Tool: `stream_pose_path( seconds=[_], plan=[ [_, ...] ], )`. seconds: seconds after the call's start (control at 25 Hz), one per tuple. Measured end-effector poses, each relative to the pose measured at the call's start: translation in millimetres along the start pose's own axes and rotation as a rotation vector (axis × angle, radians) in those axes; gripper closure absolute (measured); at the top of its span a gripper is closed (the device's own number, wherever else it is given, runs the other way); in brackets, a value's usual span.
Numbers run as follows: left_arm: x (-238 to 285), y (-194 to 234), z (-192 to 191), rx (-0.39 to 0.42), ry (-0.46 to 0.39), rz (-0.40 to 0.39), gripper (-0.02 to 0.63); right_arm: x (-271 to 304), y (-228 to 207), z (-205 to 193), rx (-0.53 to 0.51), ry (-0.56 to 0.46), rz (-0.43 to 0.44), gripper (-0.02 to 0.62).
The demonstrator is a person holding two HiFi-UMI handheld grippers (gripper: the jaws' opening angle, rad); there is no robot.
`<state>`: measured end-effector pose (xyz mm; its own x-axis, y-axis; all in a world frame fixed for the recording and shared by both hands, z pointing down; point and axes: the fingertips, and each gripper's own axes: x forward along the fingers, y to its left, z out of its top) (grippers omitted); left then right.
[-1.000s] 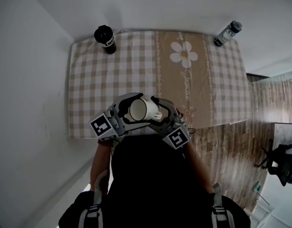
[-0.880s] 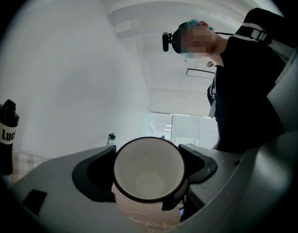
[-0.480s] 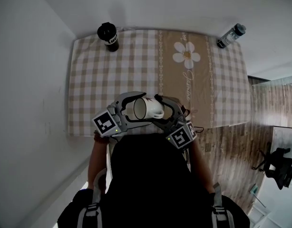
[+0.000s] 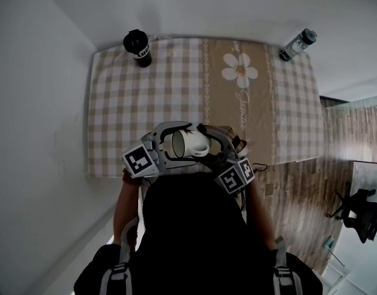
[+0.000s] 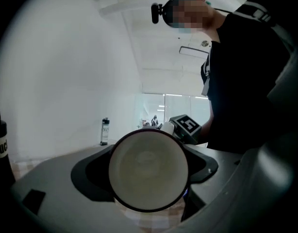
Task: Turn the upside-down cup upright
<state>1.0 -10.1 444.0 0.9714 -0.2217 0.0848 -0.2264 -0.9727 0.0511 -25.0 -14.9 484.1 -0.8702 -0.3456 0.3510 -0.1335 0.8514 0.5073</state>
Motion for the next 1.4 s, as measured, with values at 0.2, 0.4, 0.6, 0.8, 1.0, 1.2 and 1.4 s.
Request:
stream_pose_path(
  seconds=[0.2, 0.4, 0.6, 0.8, 1.0, 1.2, 1.4],
  plan=[
    [-11.1, -1.3, 26.9, -0.091, -0.194, -0.041, 0.181, -5.3, -4.2, 17.2, 0.045, -0.097, -0.04, 0.23],
    [-21.2, -0.6, 39.2, -0.132, -0.28, -0.063, 0.181, -9.4, -9.7, 24.1, 0.158, -0.174, -0.09, 0.225],
    [-34.5, -3.0, 42.9, -0.188, -0.4, -0.128, 0.181, -11.3, -12.7, 41.4, 0.236, -0.267, -0.088, 0.206],
    [-34.9, -6.3, 37.2, -0.202, -0.389, -0.16, 0.179, -13.5, -8.1, 43.6, 0.225, -0.273, -0.029, 0.239],
    [-17.4, -12.5, 10.2, -0.085, -0.108, -0.143, 0.178, -12.0, 0.6, 24.3, 0.174, -0.178, 0.05, 0.242],
    [-9.3, -16.2, -17.1, -0.035, 0.087, -0.146, 0.178, -11.7, 6.9, 15.0, 0.131, -0.105, 0.111, 0.242],
    [-21.6, -12.6, 24.5, -0.16, -0.239, -0.155, 0.181, -17.7, -3.8, 39.2, 0.164, -0.191, 0.099, 0.233]
  ],
)
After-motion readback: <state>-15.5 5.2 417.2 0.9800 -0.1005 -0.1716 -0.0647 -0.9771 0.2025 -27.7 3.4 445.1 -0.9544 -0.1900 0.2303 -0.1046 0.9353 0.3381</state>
